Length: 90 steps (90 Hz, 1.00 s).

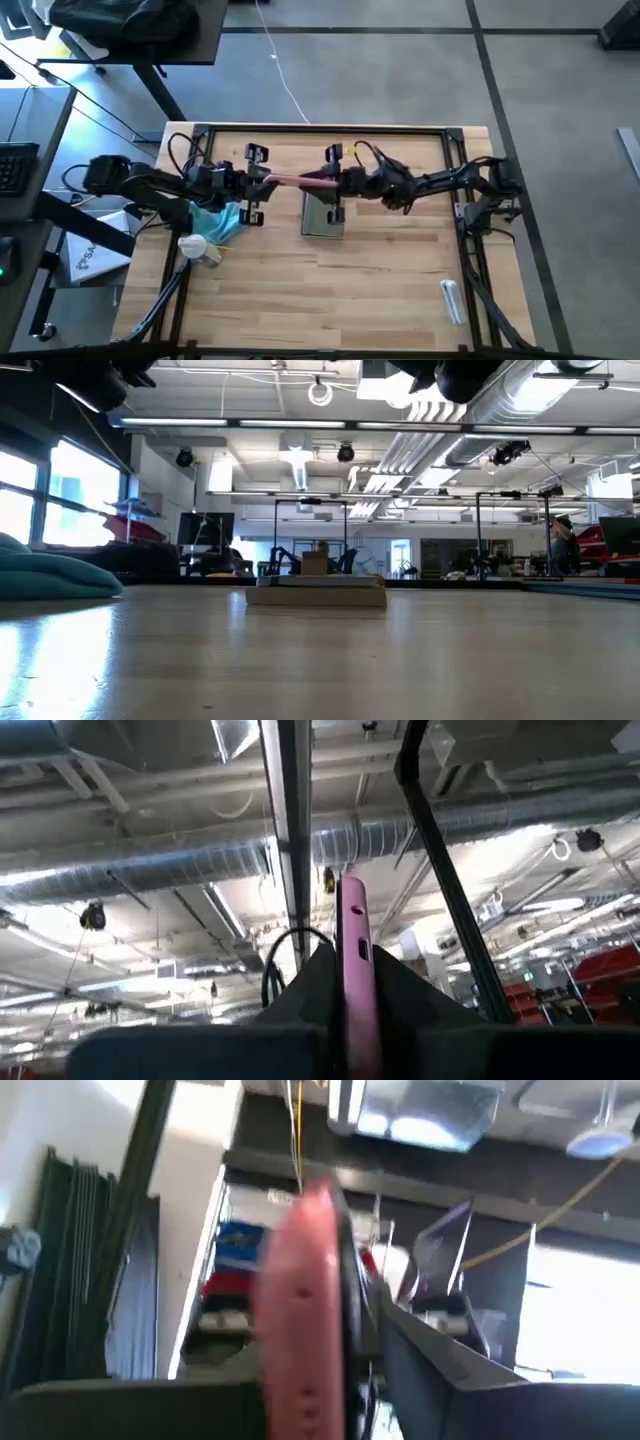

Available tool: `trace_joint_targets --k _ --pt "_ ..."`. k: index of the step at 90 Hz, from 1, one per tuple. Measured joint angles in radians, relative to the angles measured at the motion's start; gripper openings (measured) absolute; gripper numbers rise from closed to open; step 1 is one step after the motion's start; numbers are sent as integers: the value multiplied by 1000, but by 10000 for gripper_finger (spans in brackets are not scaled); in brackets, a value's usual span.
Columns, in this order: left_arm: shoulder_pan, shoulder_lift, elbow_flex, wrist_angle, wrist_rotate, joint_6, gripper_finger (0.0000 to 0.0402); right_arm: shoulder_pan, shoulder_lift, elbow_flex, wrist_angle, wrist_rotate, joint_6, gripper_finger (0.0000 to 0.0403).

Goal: Apply microfiber cloth
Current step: Spray the cellphone using the spray bottle

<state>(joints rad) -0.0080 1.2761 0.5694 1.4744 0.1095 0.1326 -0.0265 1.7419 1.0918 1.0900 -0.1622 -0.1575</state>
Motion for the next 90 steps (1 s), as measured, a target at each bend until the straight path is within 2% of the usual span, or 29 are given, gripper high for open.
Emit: trace_joint_targets --k 9,20,30,38,46,53,75,90 --pt "-1 -63 0 -128 -44 6 10 0 -46 -2 -133 13 -28 117" --pt "0 -149 0 -318 -96 35 10 0 -125 -1 -355 108 -45 128" --pt "-1 -225 0 -520 -191 63 10 0 -195 -1 -586 159 -40 130" --pt "0 -255 0 -610 -232 60 10 0 -236 0 -730 216 -24 130" --pt "2 -252 0 -635 -217 53 10 -1 -242 0 -833 264 -18 130" --pt "1 -237 0 -641 -199 34 14 0 -231 -1 -882 266 1 130" --pt "1 -176 0 -679 -200 -39 15 -2 -221 -1 -982 203 11 129" --pt "1 -157 2 -667 -190 -54 16 -6 -220 -1 -1099 157 54 112"
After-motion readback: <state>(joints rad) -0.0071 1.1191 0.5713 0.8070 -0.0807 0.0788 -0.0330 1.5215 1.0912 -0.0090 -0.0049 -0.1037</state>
